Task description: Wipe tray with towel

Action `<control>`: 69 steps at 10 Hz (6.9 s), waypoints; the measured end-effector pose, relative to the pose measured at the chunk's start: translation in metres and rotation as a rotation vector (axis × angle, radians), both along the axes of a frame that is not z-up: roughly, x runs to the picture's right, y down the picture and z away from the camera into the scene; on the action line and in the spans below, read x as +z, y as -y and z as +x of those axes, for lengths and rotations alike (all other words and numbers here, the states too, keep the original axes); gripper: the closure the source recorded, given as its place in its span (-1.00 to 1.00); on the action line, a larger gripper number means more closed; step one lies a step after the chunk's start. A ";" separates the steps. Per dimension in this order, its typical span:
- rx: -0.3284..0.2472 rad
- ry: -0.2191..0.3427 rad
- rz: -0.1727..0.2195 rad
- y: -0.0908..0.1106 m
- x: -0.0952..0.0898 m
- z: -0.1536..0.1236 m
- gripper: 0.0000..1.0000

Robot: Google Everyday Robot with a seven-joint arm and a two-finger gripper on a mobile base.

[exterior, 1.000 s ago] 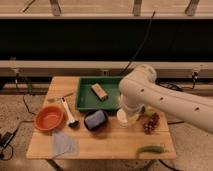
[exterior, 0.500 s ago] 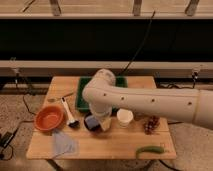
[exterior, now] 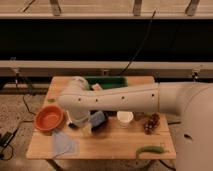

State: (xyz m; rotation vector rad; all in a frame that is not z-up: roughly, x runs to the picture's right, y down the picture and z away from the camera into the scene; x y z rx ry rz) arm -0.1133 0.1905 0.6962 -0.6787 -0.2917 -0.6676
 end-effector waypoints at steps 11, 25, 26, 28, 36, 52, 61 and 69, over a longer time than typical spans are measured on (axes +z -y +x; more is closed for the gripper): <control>-0.060 0.211 -0.063 -0.048 0.048 -0.096 -0.30; -0.134 0.301 -0.195 -0.112 0.074 -0.139 0.59; -0.140 0.297 -0.196 -0.113 0.074 -0.138 0.78; -0.139 0.298 -0.192 -0.112 0.075 -0.138 1.00; -0.076 0.272 -0.069 -0.023 0.007 -0.080 1.00; 0.091 0.073 -0.072 0.121 0.176 0.096 1.00; 0.098 -0.010 -0.087 0.095 0.186 0.115 1.00; 0.236 -0.173 -0.102 0.147 0.266 0.181 1.00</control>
